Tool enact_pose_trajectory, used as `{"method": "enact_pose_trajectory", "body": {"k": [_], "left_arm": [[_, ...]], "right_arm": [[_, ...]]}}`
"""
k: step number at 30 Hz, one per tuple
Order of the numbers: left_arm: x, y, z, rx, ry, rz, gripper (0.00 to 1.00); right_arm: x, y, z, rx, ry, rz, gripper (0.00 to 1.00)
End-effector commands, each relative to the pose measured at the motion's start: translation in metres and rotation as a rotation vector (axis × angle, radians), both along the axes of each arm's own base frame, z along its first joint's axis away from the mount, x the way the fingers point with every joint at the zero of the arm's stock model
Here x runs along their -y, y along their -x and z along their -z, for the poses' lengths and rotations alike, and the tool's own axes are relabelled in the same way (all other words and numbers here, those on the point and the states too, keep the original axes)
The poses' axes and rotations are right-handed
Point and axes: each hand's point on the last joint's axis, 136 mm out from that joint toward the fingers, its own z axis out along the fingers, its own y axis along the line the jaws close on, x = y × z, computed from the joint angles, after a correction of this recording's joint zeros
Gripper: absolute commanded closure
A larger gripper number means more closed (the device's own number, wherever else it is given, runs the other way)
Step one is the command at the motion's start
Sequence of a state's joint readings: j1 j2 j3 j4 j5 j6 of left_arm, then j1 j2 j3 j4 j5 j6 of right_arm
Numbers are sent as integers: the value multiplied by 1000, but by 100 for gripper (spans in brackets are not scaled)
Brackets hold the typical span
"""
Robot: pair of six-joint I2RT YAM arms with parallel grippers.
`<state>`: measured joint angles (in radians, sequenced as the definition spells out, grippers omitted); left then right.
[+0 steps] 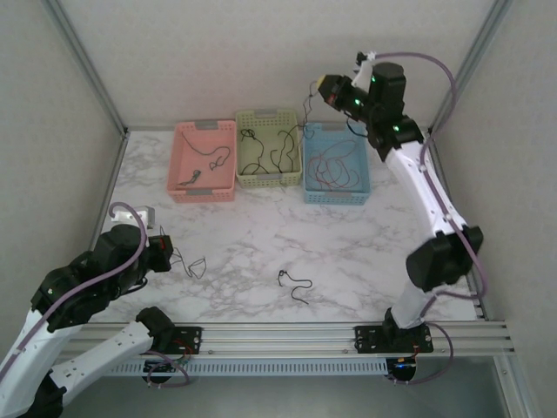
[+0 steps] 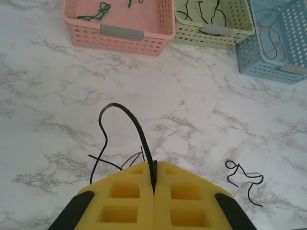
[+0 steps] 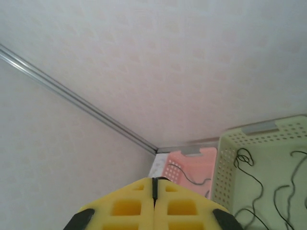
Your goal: Untangle the cables
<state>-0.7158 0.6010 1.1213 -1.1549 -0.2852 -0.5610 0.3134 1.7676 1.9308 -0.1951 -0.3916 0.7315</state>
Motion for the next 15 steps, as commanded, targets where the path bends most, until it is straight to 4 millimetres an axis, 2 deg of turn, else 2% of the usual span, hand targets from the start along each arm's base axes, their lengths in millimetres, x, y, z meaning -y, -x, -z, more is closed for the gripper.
{"method": "enact_pose_trajectory", "body": {"k": [1,5,9,15], "left_arm": [[1,1,2,-9,29,-6,100],[2,2,6,-16,34,-4,100],[2,3,9,-21,40,-3,100],[3,4,12,-26,40,0,100]], "right_arm": [[-17,-18,-35,33,-90,-23,100],[-36,-48,-39,38,-113,-29,100],[-54,-82,-10,-16,-137,-39,100],[-74,-111,45,-91,-148,-41,100]]}}
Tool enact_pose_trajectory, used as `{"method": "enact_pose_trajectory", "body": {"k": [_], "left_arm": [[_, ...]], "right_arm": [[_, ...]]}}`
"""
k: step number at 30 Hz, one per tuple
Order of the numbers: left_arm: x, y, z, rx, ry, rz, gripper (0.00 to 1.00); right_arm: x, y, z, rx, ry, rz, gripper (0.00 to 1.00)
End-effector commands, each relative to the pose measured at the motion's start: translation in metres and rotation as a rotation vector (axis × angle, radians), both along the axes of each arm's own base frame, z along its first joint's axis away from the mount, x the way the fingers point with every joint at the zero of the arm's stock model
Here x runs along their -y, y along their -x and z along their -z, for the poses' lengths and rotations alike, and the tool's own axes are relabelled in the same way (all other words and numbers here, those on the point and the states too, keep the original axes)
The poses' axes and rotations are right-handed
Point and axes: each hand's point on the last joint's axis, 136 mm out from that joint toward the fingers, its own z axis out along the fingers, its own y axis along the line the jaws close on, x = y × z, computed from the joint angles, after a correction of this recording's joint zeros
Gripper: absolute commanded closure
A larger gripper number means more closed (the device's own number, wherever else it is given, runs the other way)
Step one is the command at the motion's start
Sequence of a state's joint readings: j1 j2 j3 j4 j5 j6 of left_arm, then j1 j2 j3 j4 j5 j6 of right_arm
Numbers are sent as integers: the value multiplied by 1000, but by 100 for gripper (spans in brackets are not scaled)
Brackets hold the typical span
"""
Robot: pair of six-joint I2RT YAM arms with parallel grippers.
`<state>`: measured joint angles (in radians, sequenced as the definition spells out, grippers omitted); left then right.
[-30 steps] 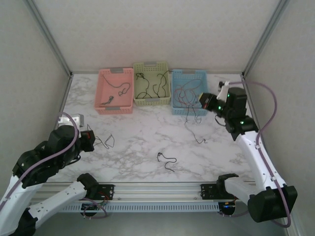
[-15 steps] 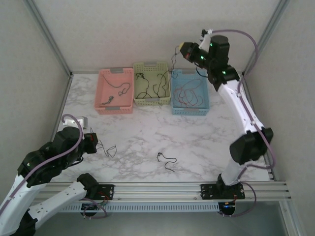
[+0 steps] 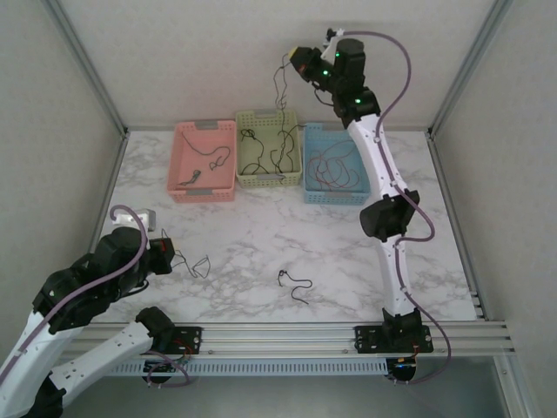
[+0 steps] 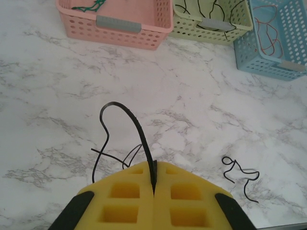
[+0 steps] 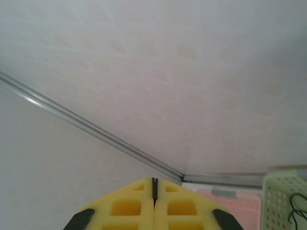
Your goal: Untangle the cables
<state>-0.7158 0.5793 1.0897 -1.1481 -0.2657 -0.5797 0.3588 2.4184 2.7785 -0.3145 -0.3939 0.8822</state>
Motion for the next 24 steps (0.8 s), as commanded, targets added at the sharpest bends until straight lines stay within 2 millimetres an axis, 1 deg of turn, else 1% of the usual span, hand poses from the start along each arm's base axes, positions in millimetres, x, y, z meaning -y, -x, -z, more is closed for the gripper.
{"method": "enact_pose_trajectory", "body": {"k": [1,3,4,7,9,10,12,14,21,24], "left_arm": [[2,1,4,-12,21,-1,100],[2,1,4,-13,21,1,100],[2,2,5,-13,21,1,100],[1,2,8,-17,16,-2,100],[1,3,10,-21,17,1,100],[1,3,10,-21,18,2,100],[1,2,10,-18,19,1,100],[2,2,10,-19,17,4,100],[4,1,11,-24,15,13,100],[4,2,12,-23,16,13,100]], "right_arm": [[-12,-8,28,-62,-15,-15,100],[-17,-10,32,-67,-29,-23,100],[-21,-8,28,-57,-41,-37,100],[-28,8,-5,-1,-85,-81,100],[-32,27,-37,61,-112,-116,100],[-31,34,-49,76,-122,-120,100],[-29,55,-80,126,-139,-139,100],[-26,72,-103,163,-151,-150,100],[-13,125,-173,307,-215,-191,100],[-4,141,-198,369,-245,-186,100]]}}
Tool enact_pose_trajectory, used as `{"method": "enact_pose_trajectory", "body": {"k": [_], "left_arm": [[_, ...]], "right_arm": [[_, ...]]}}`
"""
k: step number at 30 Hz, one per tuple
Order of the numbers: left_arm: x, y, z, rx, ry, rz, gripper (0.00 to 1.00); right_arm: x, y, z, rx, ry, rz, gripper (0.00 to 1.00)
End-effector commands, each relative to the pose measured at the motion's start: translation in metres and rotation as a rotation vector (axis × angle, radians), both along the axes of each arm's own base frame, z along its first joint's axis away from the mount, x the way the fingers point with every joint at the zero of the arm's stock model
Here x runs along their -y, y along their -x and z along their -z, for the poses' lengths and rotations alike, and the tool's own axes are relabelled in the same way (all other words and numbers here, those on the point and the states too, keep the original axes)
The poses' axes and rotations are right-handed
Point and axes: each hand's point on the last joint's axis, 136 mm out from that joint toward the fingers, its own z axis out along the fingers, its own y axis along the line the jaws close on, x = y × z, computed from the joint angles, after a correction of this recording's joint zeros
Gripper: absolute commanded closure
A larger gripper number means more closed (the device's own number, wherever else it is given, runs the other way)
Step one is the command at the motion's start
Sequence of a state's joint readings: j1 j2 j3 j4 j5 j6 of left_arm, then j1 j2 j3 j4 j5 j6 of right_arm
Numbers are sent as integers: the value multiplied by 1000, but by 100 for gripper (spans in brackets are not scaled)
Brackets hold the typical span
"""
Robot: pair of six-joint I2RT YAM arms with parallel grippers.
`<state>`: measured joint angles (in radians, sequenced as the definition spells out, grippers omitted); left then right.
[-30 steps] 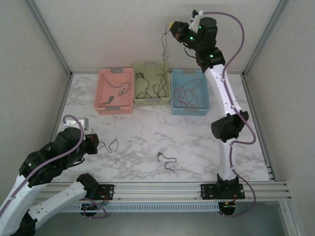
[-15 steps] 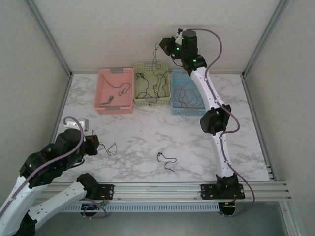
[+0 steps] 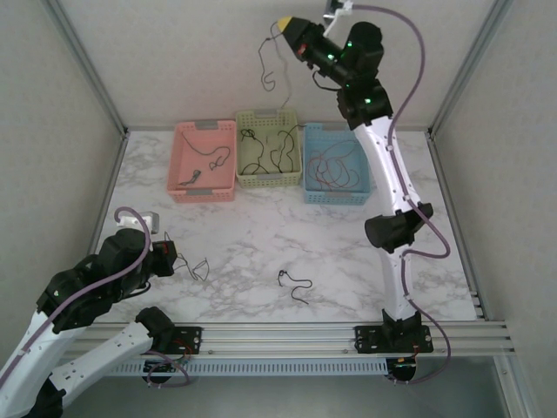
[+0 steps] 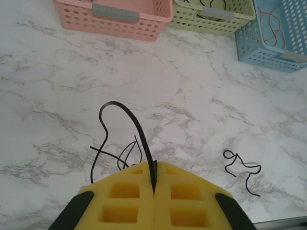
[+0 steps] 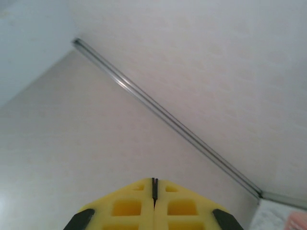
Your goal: Untangle the cables
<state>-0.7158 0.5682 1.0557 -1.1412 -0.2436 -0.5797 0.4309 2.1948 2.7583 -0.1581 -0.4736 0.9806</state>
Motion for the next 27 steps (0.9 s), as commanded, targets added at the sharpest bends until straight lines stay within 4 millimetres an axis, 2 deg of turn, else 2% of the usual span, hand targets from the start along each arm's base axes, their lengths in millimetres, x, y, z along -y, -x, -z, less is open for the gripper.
{"method": "enact_pose_trajectory", "body": {"k": [1,5,10,22,27], "left_arm": [[1,0,1,-1,17,-6,100],[1,-1,2,0,15,-5,100],[2,-1,3,-3,12,-3,100],[2,-1,4,-4,10,-2,100],[2,-1,4,-4,12,-1,100]], "right_arm": [[11,31,-45,114,-66,-16,100],[17,35,-55,156,-72,10,100],[15,10,-37,135,-65,64,100],[-2,-53,37,12,6,125,100],[-11,-82,87,-80,58,130,100]]}}
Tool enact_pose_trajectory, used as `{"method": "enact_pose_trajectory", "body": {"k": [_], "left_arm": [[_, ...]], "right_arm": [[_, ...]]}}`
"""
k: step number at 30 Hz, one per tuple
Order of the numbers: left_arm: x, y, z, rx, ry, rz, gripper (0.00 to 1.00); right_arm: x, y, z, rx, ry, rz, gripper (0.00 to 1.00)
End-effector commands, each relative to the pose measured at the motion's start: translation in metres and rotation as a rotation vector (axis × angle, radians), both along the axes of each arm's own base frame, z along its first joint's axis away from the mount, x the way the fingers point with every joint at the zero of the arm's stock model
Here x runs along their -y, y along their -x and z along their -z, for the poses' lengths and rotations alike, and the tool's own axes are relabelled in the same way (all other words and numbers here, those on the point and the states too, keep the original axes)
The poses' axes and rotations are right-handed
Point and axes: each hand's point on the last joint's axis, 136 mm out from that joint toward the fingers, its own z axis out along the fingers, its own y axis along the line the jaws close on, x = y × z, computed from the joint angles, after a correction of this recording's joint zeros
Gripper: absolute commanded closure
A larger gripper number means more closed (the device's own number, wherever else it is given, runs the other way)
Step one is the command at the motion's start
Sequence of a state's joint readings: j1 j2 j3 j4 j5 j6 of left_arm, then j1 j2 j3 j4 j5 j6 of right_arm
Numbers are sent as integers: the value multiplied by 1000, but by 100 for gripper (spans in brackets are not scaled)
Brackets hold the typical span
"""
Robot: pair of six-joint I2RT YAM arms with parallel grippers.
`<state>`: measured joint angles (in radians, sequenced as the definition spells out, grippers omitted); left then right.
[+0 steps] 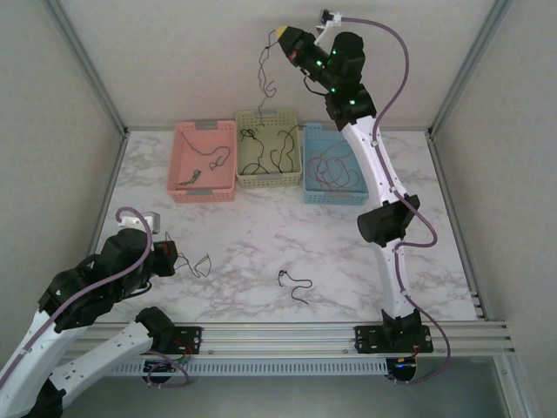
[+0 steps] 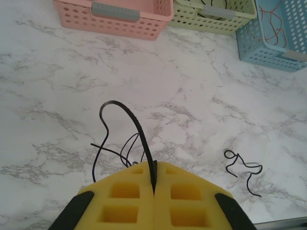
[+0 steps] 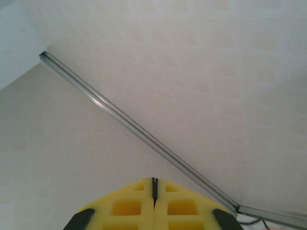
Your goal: Untangle the cables
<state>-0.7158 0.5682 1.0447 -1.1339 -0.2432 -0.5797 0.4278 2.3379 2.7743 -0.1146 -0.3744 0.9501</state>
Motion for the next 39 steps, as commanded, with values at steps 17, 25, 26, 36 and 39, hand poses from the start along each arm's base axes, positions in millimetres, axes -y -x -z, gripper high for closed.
{"method": "enact_pose_trajectory", "body": {"k": [17,25,26,36,39], "left_arm": [[4,-1,3,-3,17,11,100],[6,-2,4,-7,12,13,100],[7,-3,4,-7,13,16,100],[37,-3,-10,25,87,163,100],[54,-7,-24,51,139,219,100]], "right_arm": [[-27,-40,230,-356,401,3,54],[-24,49,207,-206,573,-26,52],[-18,65,205,-189,596,-23,53],[91,215,260,-108,856,70,53],[126,246,297,-127,925,123,53]]}}
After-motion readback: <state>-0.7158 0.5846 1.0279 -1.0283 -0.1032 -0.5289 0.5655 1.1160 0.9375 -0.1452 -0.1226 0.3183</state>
